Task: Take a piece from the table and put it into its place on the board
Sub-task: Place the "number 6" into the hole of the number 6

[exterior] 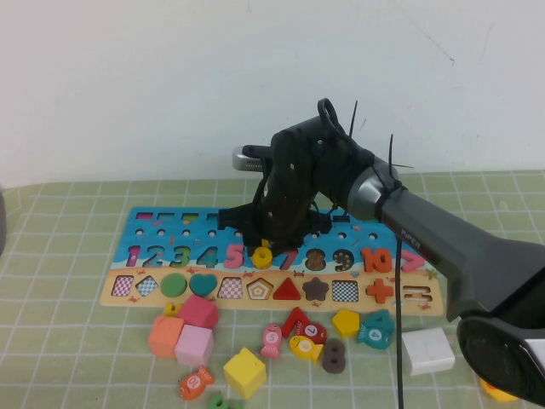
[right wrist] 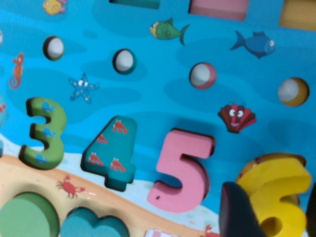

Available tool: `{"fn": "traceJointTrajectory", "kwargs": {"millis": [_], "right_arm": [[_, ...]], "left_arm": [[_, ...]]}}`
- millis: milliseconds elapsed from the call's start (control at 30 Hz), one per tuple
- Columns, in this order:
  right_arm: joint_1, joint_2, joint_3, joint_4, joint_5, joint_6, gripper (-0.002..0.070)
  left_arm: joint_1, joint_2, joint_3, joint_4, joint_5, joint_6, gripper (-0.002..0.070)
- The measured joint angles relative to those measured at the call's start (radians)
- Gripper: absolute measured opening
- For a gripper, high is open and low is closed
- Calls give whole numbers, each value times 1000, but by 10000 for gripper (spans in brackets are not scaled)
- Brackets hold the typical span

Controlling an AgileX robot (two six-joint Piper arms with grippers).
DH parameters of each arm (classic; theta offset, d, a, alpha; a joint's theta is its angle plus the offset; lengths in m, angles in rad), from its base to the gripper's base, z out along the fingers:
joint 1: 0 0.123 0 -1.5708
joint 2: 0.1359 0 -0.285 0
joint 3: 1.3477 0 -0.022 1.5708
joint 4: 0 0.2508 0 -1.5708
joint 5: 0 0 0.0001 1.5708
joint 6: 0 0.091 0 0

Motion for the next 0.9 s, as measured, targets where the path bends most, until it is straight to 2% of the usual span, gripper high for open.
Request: {"fn": "traceJointTrajectory", "kwargs": {"millis": [200, 600, 700, 833, 900], "right_arm": [[0, 0, 0, 0, 0, 8, 327], [0, 0, -3, 0, -2, 16, 321], [0, 0, -27, 0, 7, -8, 246], [0, -7, -99, -4, 71, -104, 68], [0, -21, -146, -14, 122, -165, 30]], "left_arm": [[0, 0, 0, 0, 0, 0, -1], [0, 0, 0, 0, 0, 0, -1], [0, 0, 0, 0, 2, 0, -1], [0, 0, 0, 0, 2, 0, -1], [0, 0, 0, 0, 2, 0, -1]]}}
